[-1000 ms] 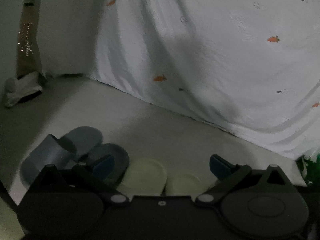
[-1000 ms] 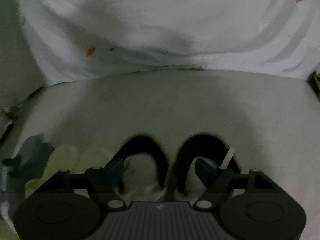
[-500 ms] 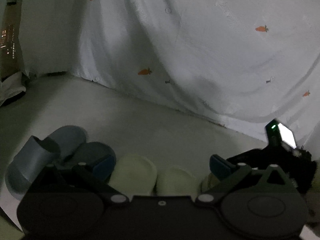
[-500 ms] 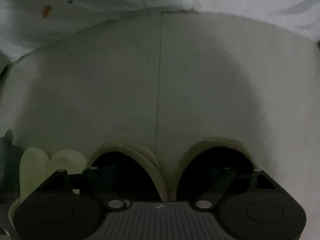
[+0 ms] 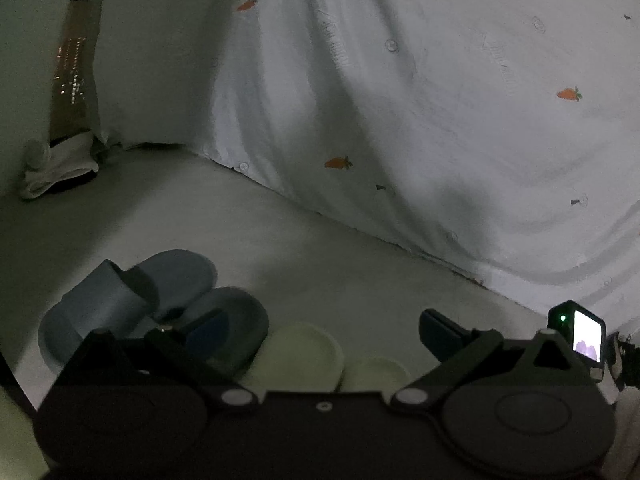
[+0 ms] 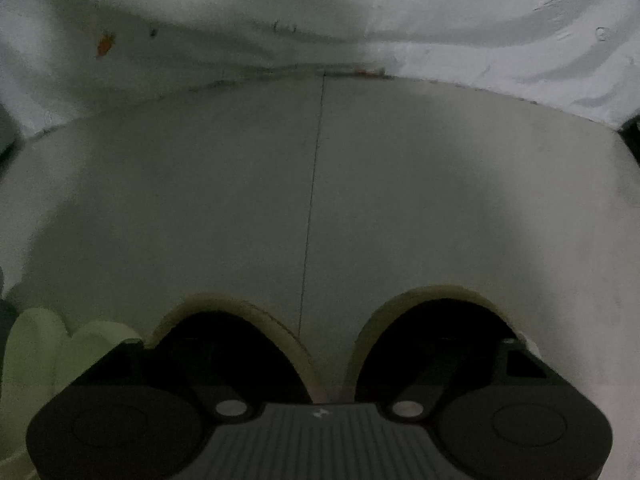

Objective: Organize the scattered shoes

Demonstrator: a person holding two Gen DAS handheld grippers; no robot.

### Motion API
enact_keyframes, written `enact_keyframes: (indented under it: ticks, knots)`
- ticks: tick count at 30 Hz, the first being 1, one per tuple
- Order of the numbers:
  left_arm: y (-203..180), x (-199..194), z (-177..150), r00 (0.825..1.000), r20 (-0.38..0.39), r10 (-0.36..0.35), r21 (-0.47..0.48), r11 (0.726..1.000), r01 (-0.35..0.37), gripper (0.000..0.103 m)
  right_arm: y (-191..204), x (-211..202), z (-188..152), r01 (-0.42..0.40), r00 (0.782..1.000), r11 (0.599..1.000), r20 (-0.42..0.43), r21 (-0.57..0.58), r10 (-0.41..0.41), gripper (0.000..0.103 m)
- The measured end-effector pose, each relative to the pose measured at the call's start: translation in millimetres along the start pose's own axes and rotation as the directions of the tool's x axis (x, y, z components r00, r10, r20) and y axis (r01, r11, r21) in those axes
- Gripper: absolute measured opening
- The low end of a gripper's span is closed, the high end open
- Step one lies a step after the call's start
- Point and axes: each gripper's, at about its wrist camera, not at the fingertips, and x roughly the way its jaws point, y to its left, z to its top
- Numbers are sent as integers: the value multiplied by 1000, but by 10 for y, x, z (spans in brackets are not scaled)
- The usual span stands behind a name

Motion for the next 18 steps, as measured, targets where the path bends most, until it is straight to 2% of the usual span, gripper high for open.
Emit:
enact_keyframes:
  ticks: [4, 8, 11, 18]
  knots:
    - [-69, -75, -40, 1000, 2, -2, 24, 1000, 2, 103, -39, -310, -184, -28, 989, 1000, 147, -10, 29, 64]
    - [-80, -191, -92, 1000, 15, 5, 41, 999, -6, 103, 13, -588, -304, -5, 970, 999, 242, -34, 13, 60]
    - [-102, -254, -114, 1000, 23, 17, 51, 999, -18, 103, 13, -853, -455, 6, 944, 999, 330, -46, 10, 60]
    - [-294, -424, -222, 997, 69, 35, 39, 999, -37, 103, -132, -1214, -515, 17, 882, 1000, 470, -12, -10, 59]
